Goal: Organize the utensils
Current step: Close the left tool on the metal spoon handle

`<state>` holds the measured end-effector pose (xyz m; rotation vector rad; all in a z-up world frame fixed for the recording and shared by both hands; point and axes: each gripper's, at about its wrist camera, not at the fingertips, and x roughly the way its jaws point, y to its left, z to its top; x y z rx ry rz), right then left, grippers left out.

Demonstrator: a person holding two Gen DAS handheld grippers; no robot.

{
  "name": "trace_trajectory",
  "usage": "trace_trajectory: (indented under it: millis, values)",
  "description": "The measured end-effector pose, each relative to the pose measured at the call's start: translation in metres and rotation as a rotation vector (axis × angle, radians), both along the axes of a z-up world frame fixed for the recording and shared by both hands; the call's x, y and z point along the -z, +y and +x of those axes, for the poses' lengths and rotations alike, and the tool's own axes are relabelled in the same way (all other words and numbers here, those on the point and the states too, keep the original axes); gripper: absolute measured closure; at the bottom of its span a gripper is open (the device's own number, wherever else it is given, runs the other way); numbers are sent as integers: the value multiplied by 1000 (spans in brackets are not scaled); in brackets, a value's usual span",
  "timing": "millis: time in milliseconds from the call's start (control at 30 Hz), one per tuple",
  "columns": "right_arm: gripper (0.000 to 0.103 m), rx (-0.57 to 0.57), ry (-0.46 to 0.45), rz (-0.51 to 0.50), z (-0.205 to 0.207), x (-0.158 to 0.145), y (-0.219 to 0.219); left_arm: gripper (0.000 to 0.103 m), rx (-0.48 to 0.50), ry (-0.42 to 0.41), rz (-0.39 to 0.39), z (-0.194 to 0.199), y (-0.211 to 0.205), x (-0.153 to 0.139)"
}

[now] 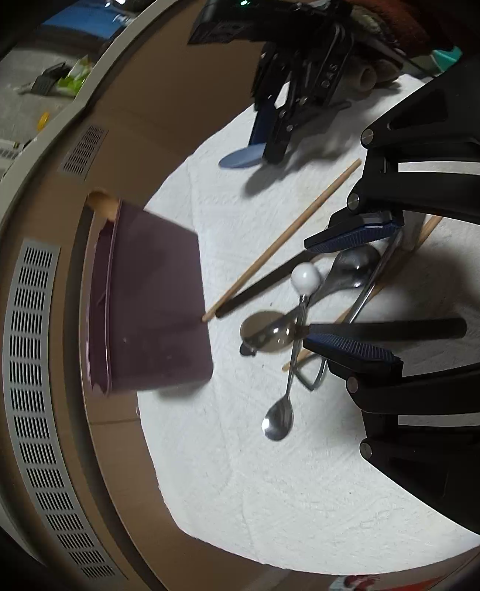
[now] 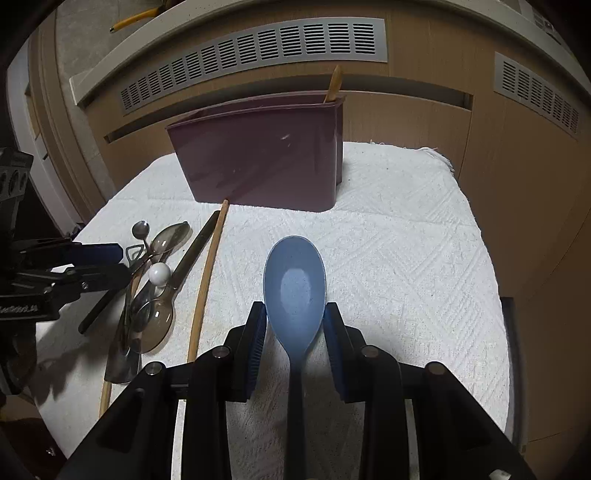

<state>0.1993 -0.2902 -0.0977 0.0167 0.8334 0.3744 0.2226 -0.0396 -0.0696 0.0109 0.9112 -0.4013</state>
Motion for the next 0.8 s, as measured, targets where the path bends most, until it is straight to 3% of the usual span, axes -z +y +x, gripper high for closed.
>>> trace_trajectory:
  millis: [100, 267, 367, 733, 767, 800]
  values:
    - [74, -7, 5, -1, 0, 1, 3, 58, -24, 13, 18, 16, 1, 2]
    - [74, 2, -10, 4, -3, 1, 1, 58, -30, 36, 164, 48, -16, 14]
    - [74, 8, -11, 13, -3, 1, 0, 58, -25, 51, 199, 58, -22, 18]
    - [74, 25, -55, -1, -7, -7, 1, 64, -39, 119, 144, 70, -18, 24]
    - [74, 27, -60, 0, -8, -10, 1, 70, -46, 115, 144, 69, -17, 24]
    - [74, 29, -66, 0, -8, -13, 2, 70, -56, 104, 144, 67, -16, 23]
